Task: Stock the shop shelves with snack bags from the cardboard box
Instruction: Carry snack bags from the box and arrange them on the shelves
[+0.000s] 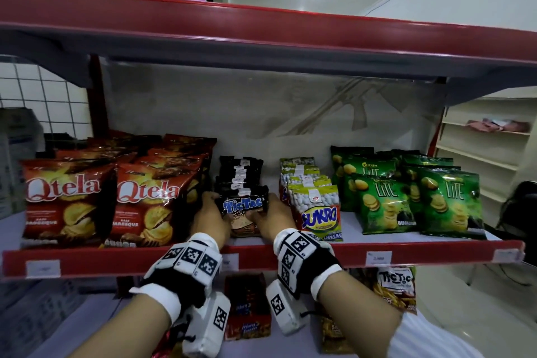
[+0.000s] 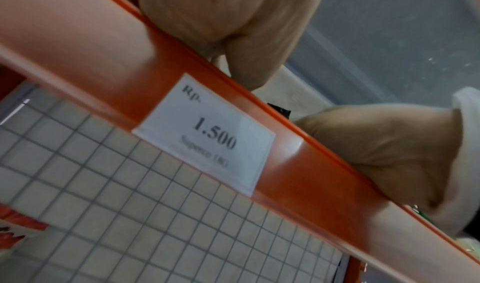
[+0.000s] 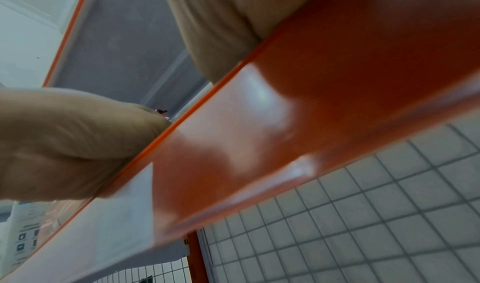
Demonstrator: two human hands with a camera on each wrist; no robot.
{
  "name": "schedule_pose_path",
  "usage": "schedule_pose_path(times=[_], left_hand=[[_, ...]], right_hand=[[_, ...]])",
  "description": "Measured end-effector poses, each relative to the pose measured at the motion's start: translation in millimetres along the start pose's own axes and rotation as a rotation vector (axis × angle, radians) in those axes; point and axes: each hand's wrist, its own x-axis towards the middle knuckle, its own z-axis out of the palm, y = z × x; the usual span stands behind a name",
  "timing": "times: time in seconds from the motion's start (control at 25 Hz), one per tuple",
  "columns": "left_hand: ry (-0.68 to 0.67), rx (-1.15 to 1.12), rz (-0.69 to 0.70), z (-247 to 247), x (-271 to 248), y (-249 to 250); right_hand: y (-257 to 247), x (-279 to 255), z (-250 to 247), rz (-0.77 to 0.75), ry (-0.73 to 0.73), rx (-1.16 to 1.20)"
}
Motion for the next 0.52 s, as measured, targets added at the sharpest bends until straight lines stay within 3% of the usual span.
schedule_pose_path(times=[0.12,0.28,0.36,0.52], left_hand=[[0.068,-0.028,0.02,3.2,0.1,-1.0],[0.06,-0.059,0.035,0.1,-3.0,1.7],[0.09,0.03,0.069,0.8,-9.9,9.9],[0.18,0.027,0.449,13.7,-33.8,52.6]], right_hand=[[-1.8,2.7,0.9,-0.03,-0.015,0.033],[-2.0,-2.7,1.9,-0.007,0.003,-0.065],[-3.9,-8.7,-9.1,-0.023,0.059,-0.029],[9.7,-17.6,-69.9,-0.178,0.344,0.116]])
